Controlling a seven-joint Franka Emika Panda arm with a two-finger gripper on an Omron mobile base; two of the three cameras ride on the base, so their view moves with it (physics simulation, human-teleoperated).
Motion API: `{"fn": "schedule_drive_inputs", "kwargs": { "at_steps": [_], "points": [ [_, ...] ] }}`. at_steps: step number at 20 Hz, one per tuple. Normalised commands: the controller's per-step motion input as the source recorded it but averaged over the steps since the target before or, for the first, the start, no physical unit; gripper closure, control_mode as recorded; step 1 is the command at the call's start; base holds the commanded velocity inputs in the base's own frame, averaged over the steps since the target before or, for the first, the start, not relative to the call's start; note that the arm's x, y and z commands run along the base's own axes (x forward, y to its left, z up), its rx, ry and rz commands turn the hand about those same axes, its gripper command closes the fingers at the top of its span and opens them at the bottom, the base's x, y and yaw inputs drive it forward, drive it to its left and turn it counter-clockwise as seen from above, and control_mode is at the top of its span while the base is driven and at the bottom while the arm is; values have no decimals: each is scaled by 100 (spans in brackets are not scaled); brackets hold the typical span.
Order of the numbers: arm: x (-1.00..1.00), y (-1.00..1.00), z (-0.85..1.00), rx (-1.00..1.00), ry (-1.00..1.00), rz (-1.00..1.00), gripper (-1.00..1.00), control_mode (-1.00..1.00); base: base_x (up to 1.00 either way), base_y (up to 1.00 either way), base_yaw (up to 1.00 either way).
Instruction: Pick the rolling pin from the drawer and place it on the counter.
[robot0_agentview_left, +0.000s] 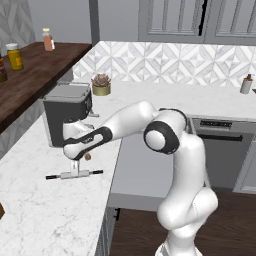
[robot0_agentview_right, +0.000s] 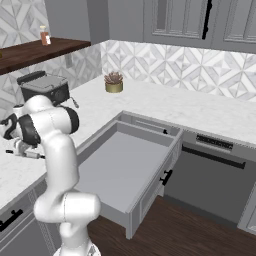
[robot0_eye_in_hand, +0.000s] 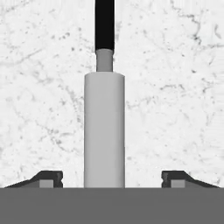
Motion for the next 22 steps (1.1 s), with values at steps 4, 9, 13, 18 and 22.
{"fn": "schedule_drive_inputs", "kwargs": {
  "at_steps": [4, 9, 13, 18, 22],
  "points": [
    [-4, -66, 97, 17, -11, -2, -100, -100, 0, 0, 0],
    [-33, -100, 88, 33, -15, -4, -100, -100, 0, 0, 0],
    [-33, -100, 56, 10, -12, 0, -100, -100, 0, 0, 0],
    [-58, -98, 70, 1, -8, 0, -100, -100, 0, 0, 0],
    [-22, -91, 100, -1, 13, -14, -100, -100, 0, 0, 0]
  ]
}}
